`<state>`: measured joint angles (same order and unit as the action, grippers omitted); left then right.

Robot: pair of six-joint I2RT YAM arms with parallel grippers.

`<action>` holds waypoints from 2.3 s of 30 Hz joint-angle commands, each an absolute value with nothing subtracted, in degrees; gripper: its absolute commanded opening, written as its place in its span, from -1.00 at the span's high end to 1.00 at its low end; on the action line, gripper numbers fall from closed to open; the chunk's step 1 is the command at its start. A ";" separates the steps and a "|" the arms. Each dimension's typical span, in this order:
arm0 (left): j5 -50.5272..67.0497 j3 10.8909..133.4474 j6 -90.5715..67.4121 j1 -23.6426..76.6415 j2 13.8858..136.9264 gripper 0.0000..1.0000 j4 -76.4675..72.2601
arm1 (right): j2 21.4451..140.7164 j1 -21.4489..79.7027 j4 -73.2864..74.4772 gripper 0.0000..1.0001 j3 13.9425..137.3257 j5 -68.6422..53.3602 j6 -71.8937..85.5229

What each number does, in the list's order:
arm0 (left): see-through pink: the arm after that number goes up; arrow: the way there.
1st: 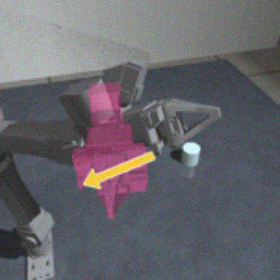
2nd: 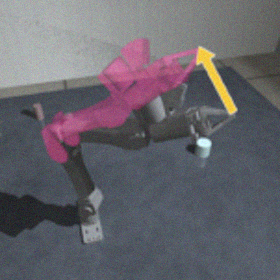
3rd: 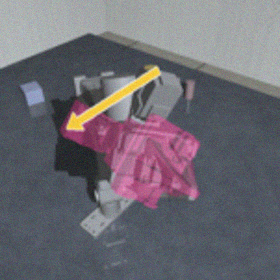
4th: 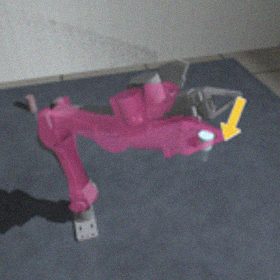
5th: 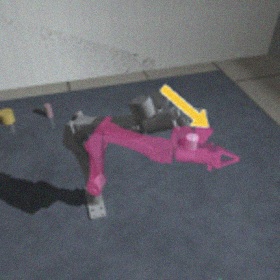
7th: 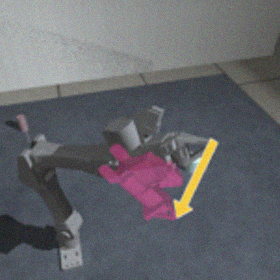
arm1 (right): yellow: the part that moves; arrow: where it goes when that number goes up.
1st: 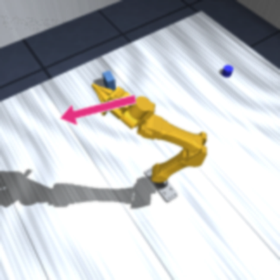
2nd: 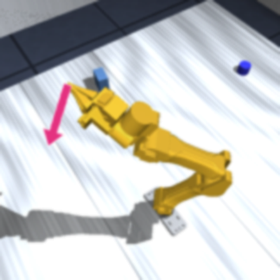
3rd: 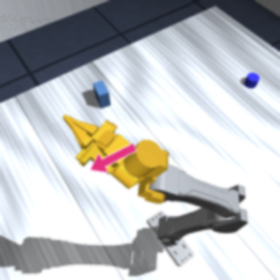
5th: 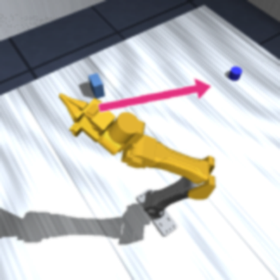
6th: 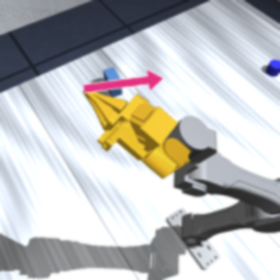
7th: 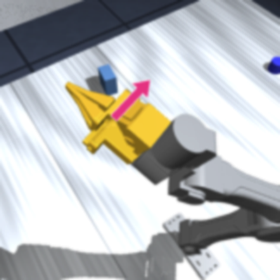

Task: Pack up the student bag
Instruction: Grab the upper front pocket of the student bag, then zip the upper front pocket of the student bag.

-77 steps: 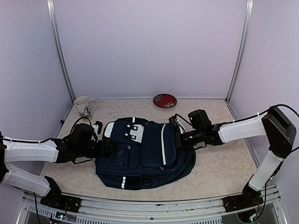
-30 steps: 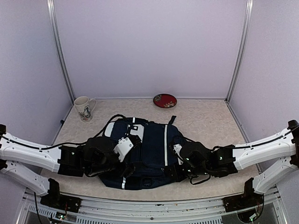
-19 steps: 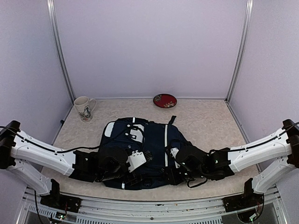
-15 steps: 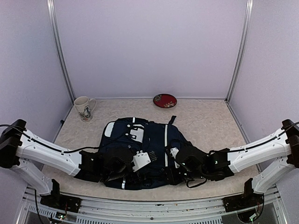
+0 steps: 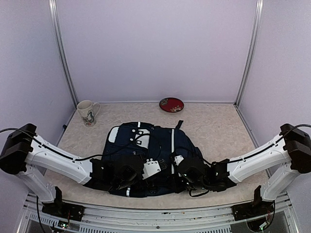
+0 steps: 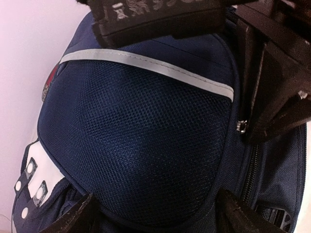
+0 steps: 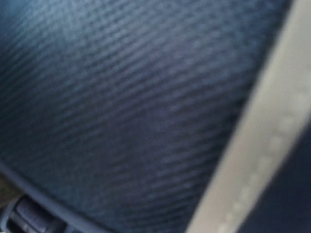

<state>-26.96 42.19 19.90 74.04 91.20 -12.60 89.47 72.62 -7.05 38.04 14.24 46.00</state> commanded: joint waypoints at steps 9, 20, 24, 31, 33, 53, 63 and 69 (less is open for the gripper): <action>-22.32 45.21 21.81 72.67 94.96 0.02 -12.56 | 86.21 71.14 -6.72 1.00 38.31 10.45 39.52; -24.95 45.44 19.88 70.40 94.19 1.00 -7.00 | 80.70 63.91 10.73 1.00 41.07 4.14 36.90; -26.29 44.48 18.51 69.49 92.46 1.00 -5.77 | 78.89 60.67 19.63 1.00 42.65 4.14 34.96; -27.16 42.40 17.30 68.96 88.88 1.00 -4.56 | 72.62 54.36 31.04 1.00 43.13 4.66 33.26; -27.41 42.16 16.97 68.94 88.58 1.00 -4.02 | 71.71 53.19 32.72 1.00 43.75 6.56 32.15; -22.51 38.94 19.91 73.30 83.58 1.00 -6.67 | 94.24 43.08 32.34 1.00 69.43 17.64 -2.67; -22.21 38.54 17.01 73.96 80.89 0.70 -6.14 | 93.49 44.71 18.87 1.00 64.33 -8.56 -14.72; -29.09 39.42 -1.83 72.40 73.91 -0.56 1.75 | 94.36 44.95 11.92 1.00 58.66 -13.63 -12.81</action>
<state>-23.44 38.35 13.67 73.58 77.78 -6.13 94.52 45.23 18.52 60.82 -8.29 -12.86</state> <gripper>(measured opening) 0.706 0.016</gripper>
